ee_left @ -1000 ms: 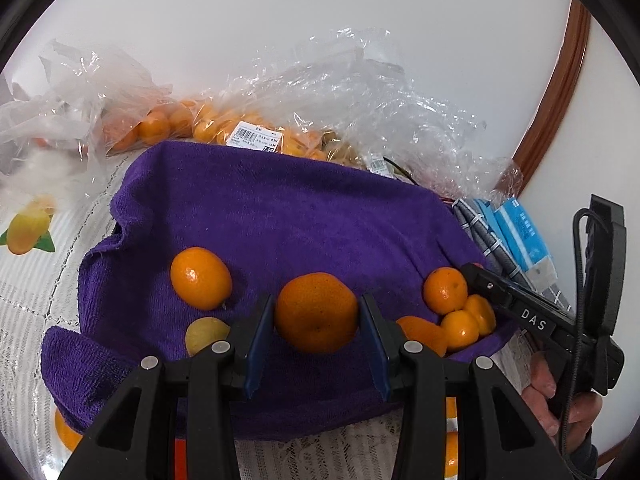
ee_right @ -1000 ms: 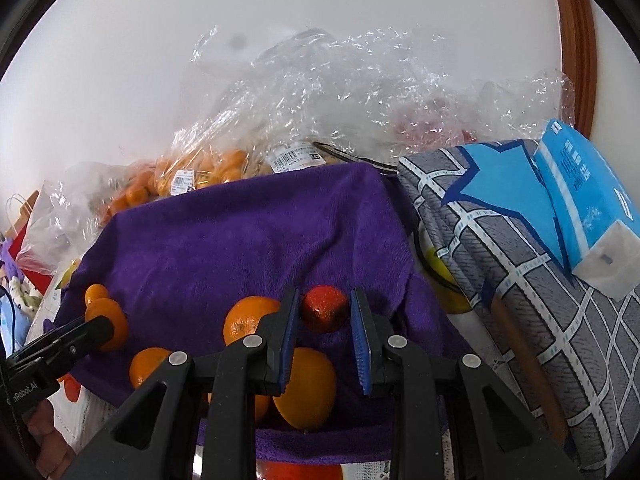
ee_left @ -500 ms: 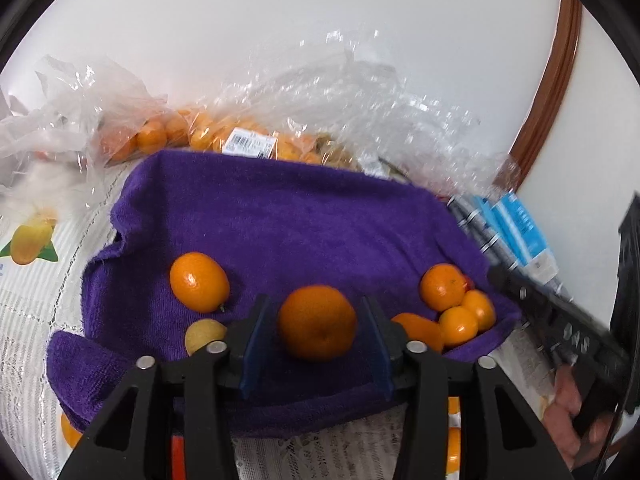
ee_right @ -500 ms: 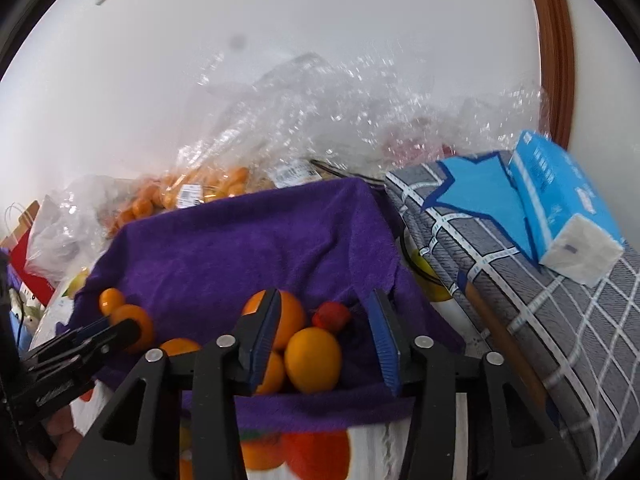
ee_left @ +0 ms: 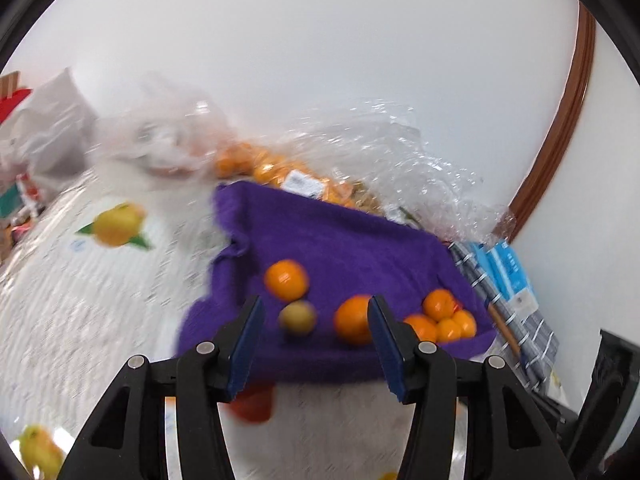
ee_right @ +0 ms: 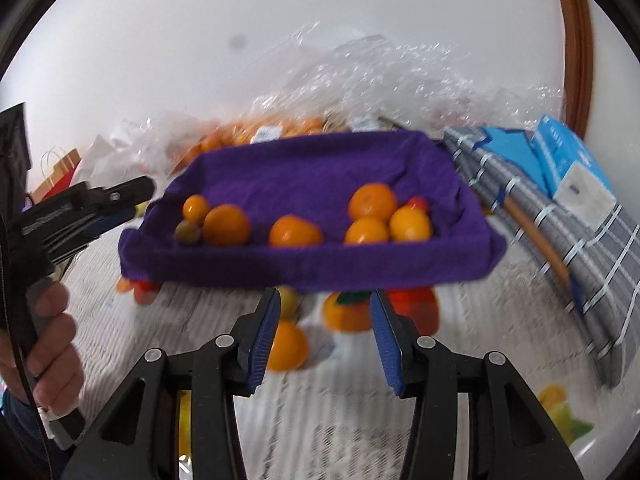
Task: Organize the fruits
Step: 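Move right tool to an orange on the sheet and grasp it, then grasp a small greenish fruit with left gripper while right gripper lifts the orange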
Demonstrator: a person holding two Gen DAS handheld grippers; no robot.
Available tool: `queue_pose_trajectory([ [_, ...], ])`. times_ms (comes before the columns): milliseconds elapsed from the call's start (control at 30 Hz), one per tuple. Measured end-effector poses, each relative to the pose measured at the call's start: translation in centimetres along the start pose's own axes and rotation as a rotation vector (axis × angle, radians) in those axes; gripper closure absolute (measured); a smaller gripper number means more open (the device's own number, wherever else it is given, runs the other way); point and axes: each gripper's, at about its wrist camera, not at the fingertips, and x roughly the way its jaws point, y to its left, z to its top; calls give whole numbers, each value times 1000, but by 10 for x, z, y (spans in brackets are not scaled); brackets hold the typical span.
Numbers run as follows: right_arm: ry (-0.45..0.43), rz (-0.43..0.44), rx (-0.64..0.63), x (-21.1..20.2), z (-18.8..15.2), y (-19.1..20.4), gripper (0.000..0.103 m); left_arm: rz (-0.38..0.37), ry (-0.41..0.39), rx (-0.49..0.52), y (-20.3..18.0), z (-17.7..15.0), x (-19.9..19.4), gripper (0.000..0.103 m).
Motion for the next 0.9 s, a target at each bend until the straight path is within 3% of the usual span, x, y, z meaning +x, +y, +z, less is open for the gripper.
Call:
queue_pose_trajectory([
  [200, 47, 34, -14, 12, -9, 14, 56, 13, 23, -10, 26, -30, -21, 52],
  [333, 93, 46, -80, 21, -11, 26, 56, 7, 42, 11, 20, -35, -18, 52],
  [367, 94, 41, -94, 21, -11, 28, 62, 14, 46, 23, 17, -37, -16, 52],
  [433, 65, 46, -116, 16, -14, 31, 70, 25, 59, 43, 13, -40, -12, 52],
  [533, 49, 15, -108, 10, -17, 27, 70, 33, 79, 67, 8, -44, -8, 52],
  [700, 23, 35, -30, -1, -18, 5, 70, 18, 138, 55, 10, -46, 2, 54],
  [900, -4, -9, -9, -14, -23, -12, 70, 42, 133, 105, -3, -49, -1, 58],
])
